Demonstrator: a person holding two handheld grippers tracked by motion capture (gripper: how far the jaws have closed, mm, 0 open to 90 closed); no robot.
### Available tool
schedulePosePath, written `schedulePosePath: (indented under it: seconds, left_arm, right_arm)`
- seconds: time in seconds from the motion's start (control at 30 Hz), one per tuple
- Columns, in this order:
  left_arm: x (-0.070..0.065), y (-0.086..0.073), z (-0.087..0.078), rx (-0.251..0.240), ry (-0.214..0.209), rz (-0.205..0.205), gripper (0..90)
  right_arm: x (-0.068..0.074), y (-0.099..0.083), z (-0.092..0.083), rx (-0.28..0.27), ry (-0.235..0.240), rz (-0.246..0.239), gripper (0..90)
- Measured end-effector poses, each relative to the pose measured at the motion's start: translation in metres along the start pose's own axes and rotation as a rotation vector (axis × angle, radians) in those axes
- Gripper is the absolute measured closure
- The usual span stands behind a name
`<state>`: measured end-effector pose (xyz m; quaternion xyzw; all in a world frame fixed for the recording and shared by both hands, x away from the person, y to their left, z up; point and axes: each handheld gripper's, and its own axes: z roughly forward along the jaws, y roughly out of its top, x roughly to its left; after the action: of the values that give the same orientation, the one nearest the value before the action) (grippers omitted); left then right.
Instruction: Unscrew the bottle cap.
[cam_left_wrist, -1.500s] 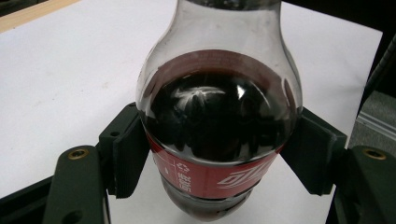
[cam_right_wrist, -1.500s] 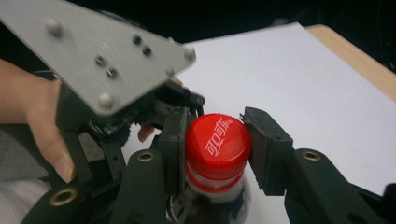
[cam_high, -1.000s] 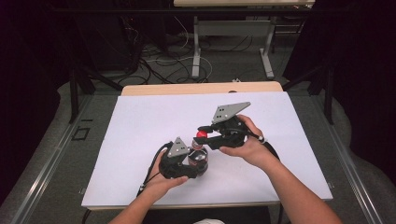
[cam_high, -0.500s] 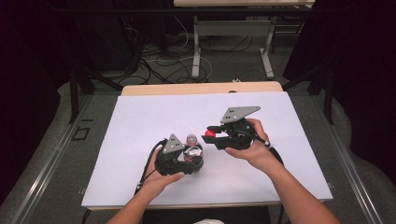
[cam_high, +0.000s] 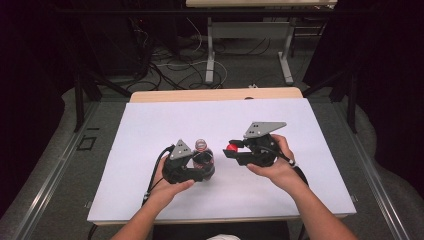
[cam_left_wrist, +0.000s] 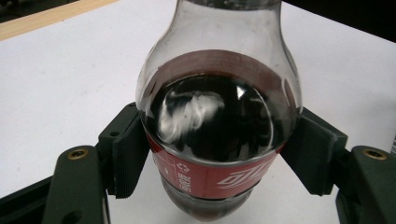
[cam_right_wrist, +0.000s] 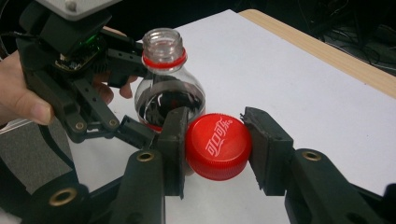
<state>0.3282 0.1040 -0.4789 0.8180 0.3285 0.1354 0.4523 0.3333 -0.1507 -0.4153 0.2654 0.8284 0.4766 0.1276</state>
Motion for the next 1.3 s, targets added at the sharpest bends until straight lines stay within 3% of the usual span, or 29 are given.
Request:
schedulePosePath:
  seconds: [0.57,0.9,0.97,1.17,1.3]
  left_arm:
    - [0.016,0.044,0.013,-0.024,0.015,-0.018,29.9]
    - [0.026,0.068,0.034,-0.04,0.033,-0.037,29.9]
    - [0.028,0.072,0.039,-0.035,0.033,-0.042,29.9]
    - [0.037,0.079,0.055,-0.048,0.054,-0.051,29.9]
    - [0.043,0.081,0.066,-0.026,0.08,-0.06,29.9]
  right_arm:
    - [-0.013,-0.039,0.003,0.013,-0.062,0.081,61.0]
    - [-0.019,-0.056,0.007,0.019,-0.081,0.123,60.9]
    - [-0.021,-0.058,0.007,0.026,-0.08,0.112,60.9]
    - [-0.024,-0.063,0.006,0.017,-0.093,0.142,60.9]
    - [-0.026,-0.066,0.005,0.013,-0.1,0.152,60.9]
